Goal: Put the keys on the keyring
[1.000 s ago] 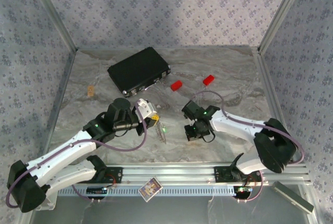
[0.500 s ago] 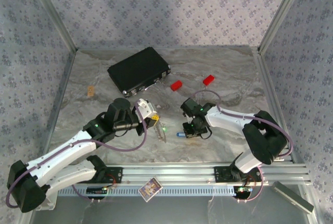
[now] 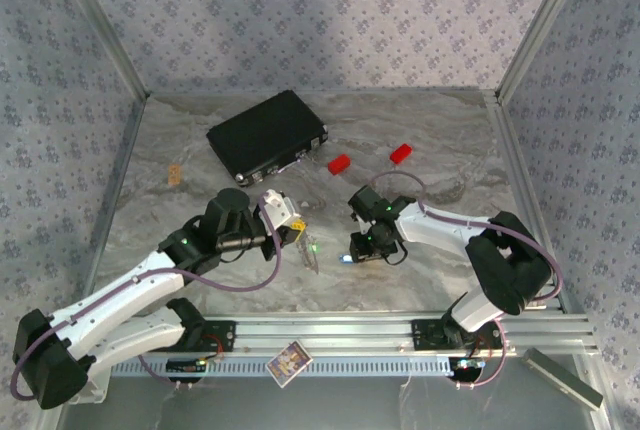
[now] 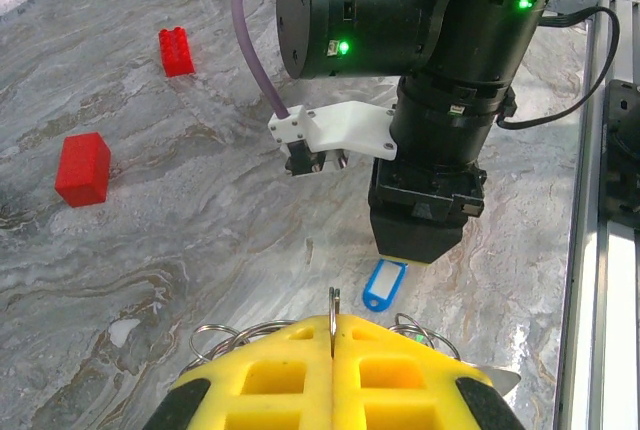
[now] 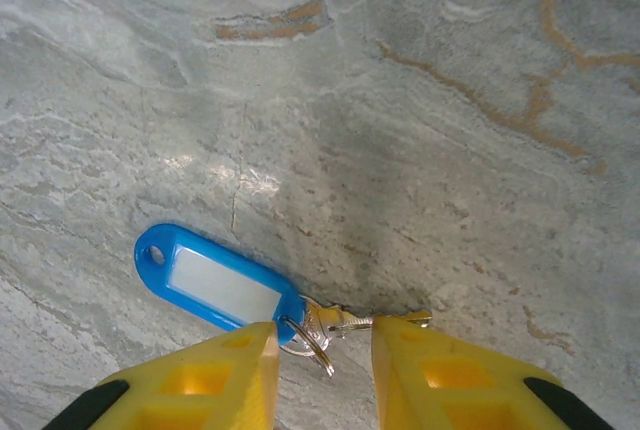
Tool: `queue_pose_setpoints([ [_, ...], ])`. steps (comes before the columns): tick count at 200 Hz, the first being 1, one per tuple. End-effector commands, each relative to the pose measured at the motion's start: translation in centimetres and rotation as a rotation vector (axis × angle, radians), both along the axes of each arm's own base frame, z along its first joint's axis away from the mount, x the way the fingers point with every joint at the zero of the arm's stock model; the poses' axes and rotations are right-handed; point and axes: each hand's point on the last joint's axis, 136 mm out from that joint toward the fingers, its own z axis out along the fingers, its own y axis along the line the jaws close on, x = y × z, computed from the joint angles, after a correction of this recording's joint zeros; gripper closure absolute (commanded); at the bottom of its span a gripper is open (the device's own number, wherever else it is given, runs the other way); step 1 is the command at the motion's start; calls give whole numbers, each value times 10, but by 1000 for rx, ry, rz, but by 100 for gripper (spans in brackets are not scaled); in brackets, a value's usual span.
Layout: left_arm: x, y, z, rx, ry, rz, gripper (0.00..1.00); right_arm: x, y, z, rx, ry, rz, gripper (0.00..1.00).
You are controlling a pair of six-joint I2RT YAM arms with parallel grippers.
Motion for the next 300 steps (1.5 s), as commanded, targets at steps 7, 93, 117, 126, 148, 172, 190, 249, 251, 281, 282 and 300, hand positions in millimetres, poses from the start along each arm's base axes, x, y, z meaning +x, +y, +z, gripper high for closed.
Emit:
queue_pose_setpoints([
  [7,-3,-5,20,-51,-48,-32,100,5,7,4,19,2,7,73],
  [93,-4,-5,20,-50,-48,-35,100,2,9,1,22,22,22,84],
  [117,-4,-5,19,-49,-46,-35,100,0,9,0,18,26,26,85],
  [126,-4,-5,19,-49,-47,-36,100,0,8,0,15,28,26,85],
  [148,-4,-5,19,-49,-47,-35,100,-1,8,0,12,32,32,84],
  [172,-4,-5,19,-49,-48,-37,100,-2,7,-1,2,32,37,82],
  [190,-4,-5,20,-50,-50,-37,100,-2,7,-1,1,32,38,84],
  [249,-4,-5,20,-49,-49,-34,100,0,8,4,3,16,47,100],
  [251,-4,-5,19,-48,-48,-34,100,0,8,5,4,14,48,100],
  [281,-4,-4,19,-50,-44,-31,100,2,5,25,9,-38,76,100],
  [282,-4,-5,19,-50,-44,-31,100,3,5,26,13,-43,77,100],
  [300,-4,-5,20,-57,-39,-30,100,14,13,55,67,-178,133,100],
])
